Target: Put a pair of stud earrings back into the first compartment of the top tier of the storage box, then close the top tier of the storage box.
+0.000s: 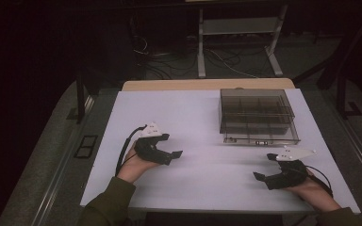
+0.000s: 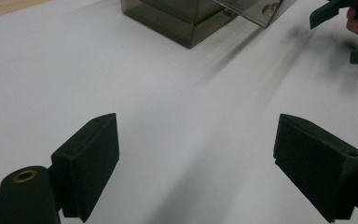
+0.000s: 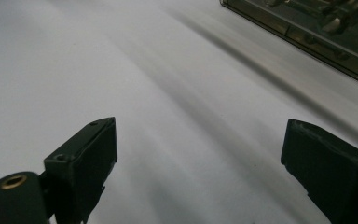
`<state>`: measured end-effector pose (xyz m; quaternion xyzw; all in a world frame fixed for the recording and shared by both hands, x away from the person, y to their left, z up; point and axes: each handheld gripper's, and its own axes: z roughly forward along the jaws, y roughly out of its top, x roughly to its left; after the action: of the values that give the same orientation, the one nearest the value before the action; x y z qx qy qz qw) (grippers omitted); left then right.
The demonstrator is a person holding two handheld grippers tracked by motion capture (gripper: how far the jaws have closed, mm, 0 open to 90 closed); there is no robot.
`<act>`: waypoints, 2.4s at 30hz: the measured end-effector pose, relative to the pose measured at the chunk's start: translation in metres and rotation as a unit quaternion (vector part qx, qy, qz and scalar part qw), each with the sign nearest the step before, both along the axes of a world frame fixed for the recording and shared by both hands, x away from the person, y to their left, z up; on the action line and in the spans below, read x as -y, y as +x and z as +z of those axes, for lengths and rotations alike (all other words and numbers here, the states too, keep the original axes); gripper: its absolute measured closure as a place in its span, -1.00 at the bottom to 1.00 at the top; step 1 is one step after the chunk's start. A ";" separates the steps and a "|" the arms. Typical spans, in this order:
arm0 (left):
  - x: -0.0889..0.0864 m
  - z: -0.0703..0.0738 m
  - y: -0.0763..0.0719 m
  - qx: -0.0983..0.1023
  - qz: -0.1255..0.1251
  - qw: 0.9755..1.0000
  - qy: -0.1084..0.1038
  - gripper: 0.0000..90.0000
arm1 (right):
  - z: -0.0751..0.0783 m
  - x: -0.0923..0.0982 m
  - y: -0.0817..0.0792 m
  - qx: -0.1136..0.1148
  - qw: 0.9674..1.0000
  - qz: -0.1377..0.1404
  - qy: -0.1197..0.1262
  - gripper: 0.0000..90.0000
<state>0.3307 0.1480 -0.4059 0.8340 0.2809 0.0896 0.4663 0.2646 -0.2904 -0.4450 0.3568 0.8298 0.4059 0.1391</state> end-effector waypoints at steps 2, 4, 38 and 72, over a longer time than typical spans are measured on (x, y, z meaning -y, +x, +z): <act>-0.003 -0.003 -0.004 0.002 0.005 1.000 -0.001 -0.71 | 0.000 0.000 0.000 -0.001 1.000 -0.001 0.001 -0.78; -0.006 -0.006 -0.008 0.001 0.011 1.000 0.001 -0.76 | 0.000 0.001 0.000 -0.001 1.000 -0.001 0.002 -0.78; -0.024 -0.025 -0.027 -0.008 0.027 1.000 0.001 -1.00 | 0.011 0.006 0.001 -0.003 1.000 0.000 0.020 -0.78; -0.023 -0.027 -0.026 -0.012 0.020 1.000 -0.003 -1.00 | 0.042 0.029 0.015 0.020 0.998 -0.033 0.040 0.98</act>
<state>0.3044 0.1713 -0.4330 0.8278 0.3038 0.0881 0.4633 0.2794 -0.3191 -0.4029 0.3807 0.7978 0.4413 0.1547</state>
